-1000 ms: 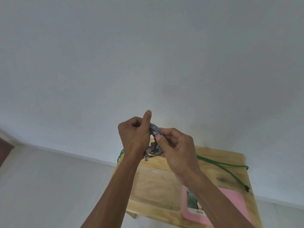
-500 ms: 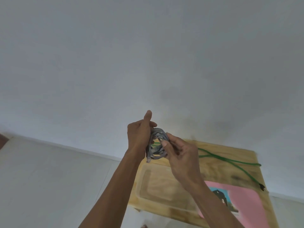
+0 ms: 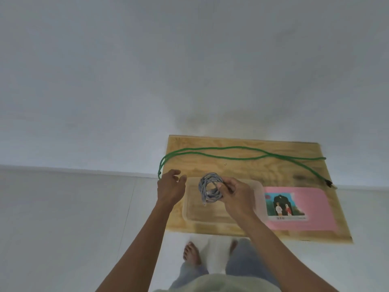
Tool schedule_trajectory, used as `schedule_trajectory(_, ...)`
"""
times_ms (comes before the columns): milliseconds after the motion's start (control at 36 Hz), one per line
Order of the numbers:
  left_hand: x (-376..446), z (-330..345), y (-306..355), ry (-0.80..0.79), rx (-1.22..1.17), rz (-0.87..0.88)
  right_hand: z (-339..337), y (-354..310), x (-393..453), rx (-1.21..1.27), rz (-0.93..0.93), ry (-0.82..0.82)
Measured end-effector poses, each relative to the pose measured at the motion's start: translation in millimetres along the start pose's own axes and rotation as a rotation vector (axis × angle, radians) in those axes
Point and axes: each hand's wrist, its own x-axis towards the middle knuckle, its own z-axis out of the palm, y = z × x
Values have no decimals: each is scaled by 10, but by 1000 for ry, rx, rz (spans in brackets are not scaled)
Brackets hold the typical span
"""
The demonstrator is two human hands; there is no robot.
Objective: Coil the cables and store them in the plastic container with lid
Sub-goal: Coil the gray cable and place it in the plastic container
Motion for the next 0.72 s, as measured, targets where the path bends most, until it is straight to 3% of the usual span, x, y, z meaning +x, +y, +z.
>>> schedule_trajectory(250,160,210,-348,-213,142,-78,391,329,179,-197,207,-17)
schedule_trajectory(472,253,309,-494,-193,98,-82,569,557,370,-248,319,-17)
schedule_trajectory(722,279,358,-547,-173,110,-48,717,599,392,-267,304,52)
